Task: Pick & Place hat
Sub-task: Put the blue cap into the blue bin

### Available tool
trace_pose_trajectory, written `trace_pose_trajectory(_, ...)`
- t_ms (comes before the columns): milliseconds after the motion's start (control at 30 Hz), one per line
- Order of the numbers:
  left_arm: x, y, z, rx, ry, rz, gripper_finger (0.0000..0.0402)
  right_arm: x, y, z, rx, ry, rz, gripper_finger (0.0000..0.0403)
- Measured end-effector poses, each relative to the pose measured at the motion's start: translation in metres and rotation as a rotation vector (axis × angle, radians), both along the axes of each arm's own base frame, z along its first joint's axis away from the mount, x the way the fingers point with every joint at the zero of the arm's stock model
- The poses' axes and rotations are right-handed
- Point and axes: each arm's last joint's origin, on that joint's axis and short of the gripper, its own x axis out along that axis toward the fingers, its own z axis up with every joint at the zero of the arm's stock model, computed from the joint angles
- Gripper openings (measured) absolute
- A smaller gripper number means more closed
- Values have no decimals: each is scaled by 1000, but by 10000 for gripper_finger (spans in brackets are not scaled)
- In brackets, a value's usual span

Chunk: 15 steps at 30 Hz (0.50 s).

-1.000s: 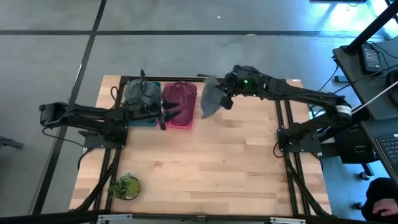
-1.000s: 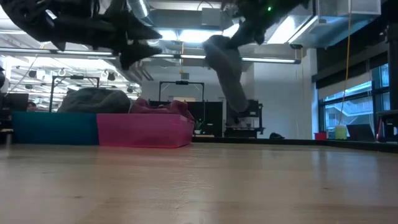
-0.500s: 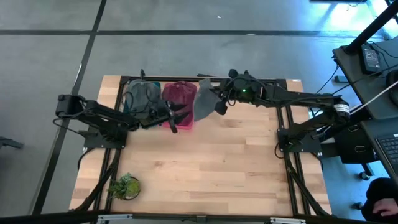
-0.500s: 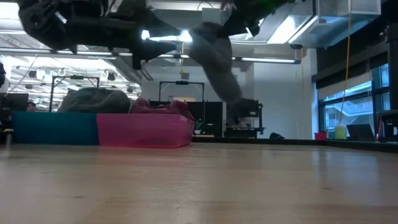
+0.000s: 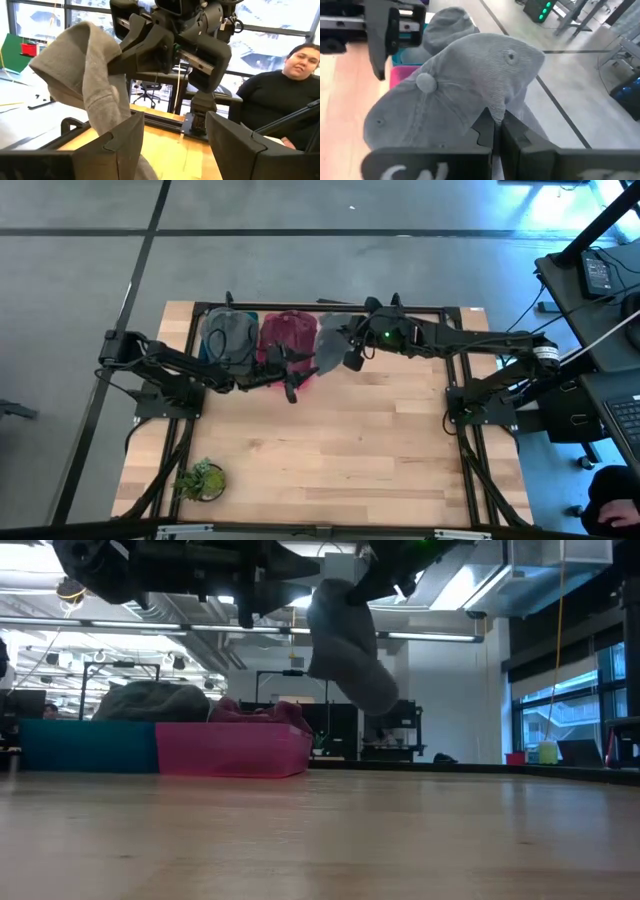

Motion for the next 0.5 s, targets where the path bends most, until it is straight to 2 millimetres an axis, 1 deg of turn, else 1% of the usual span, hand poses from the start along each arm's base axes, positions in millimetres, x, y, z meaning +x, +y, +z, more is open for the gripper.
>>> trace_pose_trajectory(133, 0, 1, 0, -16, -3, 11, 208, -1, 0, -1, 4, 11, -2, 11)
trace_pose_trajectory(300, -1, 5, -4, -20, 45, 162, 208, 0, 2, 0, 5, 1, 5, 11)
trace_pose_trajectory(500, -3, 5, -5, -29, 50, 274, 208, -1, 3, 0, 6, 8, 8, 11)
